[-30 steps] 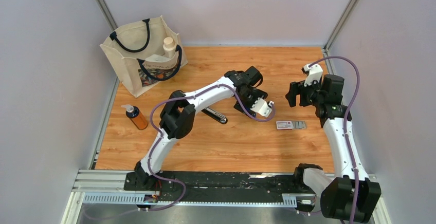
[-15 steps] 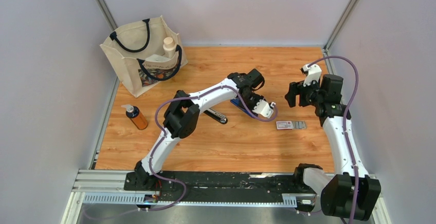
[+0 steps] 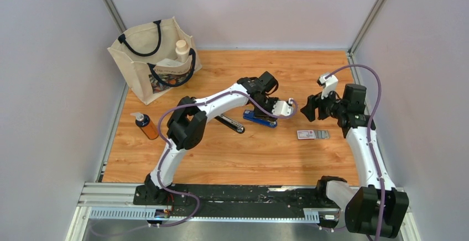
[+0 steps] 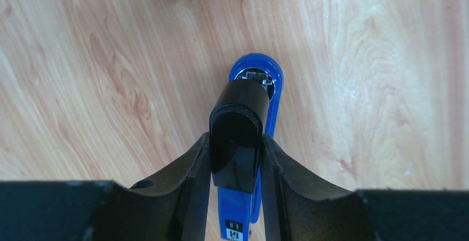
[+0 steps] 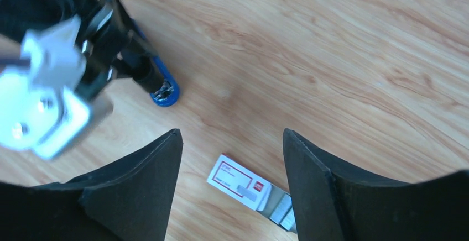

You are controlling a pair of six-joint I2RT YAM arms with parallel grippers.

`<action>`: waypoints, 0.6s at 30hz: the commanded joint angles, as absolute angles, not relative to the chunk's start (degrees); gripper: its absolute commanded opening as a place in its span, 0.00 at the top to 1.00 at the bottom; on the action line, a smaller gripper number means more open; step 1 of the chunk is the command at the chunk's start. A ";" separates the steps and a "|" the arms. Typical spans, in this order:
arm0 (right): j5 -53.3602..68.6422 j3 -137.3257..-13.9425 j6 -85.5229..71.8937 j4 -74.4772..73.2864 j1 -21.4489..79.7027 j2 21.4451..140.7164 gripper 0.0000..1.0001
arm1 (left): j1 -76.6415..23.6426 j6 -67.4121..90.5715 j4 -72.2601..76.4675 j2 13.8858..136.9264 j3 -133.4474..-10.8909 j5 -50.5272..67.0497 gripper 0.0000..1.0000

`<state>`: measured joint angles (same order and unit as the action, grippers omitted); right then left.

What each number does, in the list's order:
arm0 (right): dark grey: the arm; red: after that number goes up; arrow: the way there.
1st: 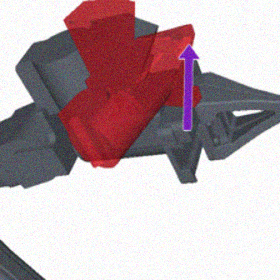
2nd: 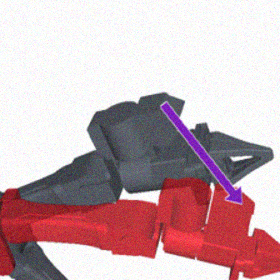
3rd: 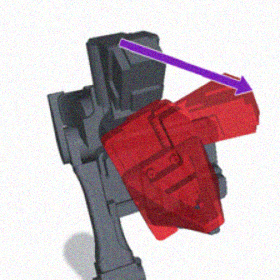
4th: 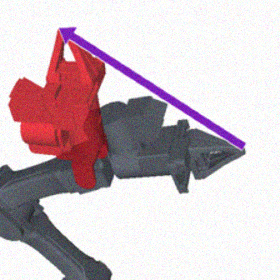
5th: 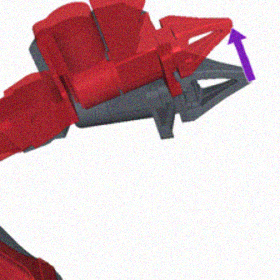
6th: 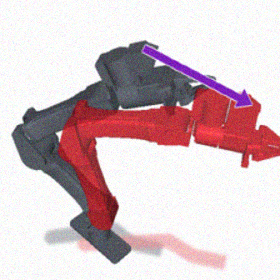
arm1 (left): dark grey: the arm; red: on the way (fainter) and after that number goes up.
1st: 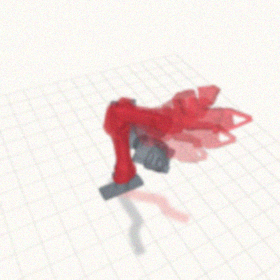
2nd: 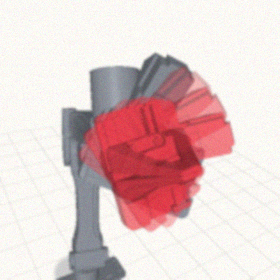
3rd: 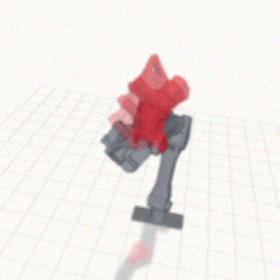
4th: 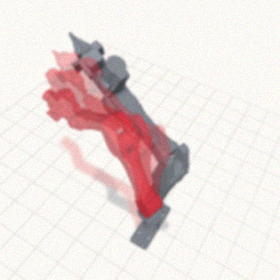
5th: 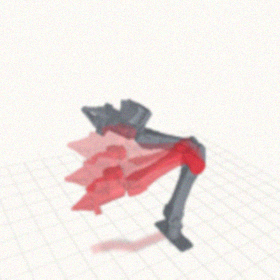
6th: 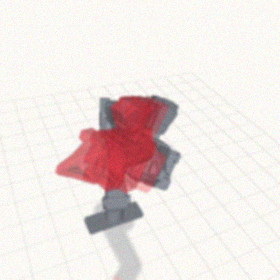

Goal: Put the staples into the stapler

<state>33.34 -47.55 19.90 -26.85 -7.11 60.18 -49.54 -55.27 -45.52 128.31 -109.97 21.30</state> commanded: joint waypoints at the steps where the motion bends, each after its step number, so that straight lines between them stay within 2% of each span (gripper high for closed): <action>1: 44.90 -44.39 27.06 -25.15 -5.37 57.31 0.32 | -46.15 -44.13 -42.10 119.72 -110.30 30.13 1.00; 5: 47.80 -42.54 30.58 -20.76 -0.89 56.51 0.34 | -44.04 -40.70 -43.15 117.43 -110.39 37.07 1.00; 11: 52.12 -41.92 30.41 -11.00 4.04 60.28 0.37 | -43.95 -41.48 -44.21 116.72 -109.07 37.71 1.00; 18: 53.96 -46.75 34.36 -13.97 7.20 69.68 0.41 | -43.95 -41.84 -45.44 117.42 -108.81 38.67 1.00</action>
